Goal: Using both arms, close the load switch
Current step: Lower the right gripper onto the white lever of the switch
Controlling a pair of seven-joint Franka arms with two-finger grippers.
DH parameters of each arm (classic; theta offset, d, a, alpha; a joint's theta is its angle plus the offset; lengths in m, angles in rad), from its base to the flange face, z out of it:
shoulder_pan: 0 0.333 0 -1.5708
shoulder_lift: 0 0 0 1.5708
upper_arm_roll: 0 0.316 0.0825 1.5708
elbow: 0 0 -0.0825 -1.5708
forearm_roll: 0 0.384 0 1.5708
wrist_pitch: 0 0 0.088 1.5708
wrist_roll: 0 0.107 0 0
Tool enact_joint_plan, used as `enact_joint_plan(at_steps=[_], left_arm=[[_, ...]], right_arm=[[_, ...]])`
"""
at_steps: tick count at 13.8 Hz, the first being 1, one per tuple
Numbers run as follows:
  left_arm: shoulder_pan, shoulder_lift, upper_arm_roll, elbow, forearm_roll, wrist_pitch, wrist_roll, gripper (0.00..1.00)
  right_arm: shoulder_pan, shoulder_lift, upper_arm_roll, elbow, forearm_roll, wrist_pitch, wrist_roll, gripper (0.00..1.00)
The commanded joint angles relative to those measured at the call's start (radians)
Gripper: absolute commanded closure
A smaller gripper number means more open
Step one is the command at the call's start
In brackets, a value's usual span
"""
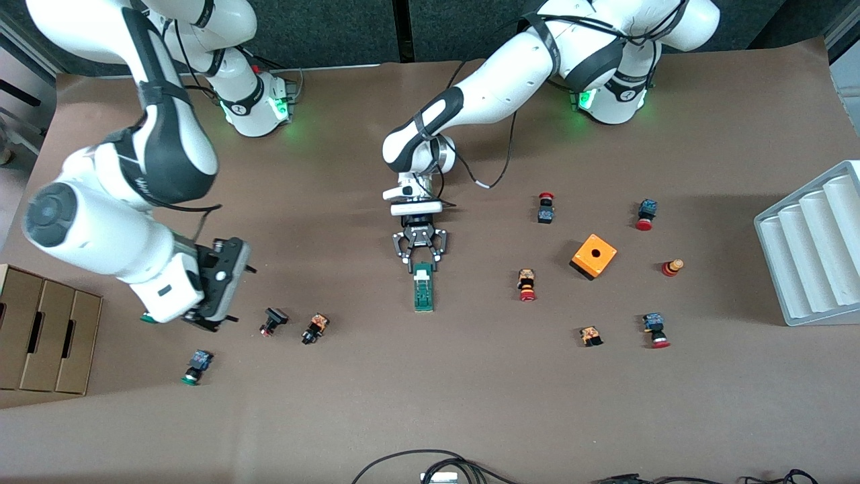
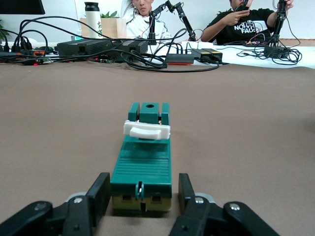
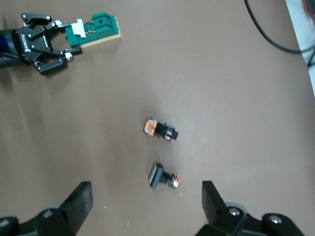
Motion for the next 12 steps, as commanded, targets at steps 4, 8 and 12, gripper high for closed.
enact_joint_plan(at_steps=[4,8,12], left_arm=[[-0.004,0.030,-0.002,-0.012,-0.004,0.002,-0.028,0.40],[-0.004,0.030,-0.002,-0.010,-0.004,0.002,-0.028,0.44],[-0.004,0.030,-0.004,-0.009,-0.005,0.002,-0.028,0.46]], right_arm=[[0.098,0.093,-0.006,0.019,0.075,0.060,-0.005,0.01],[0.161,0.155,-0.008,0.017,0.094,0.129,0.002,0.01],[0.226,0.193,-0.009,0.019,0.099,0.194,0.005,0.01]])
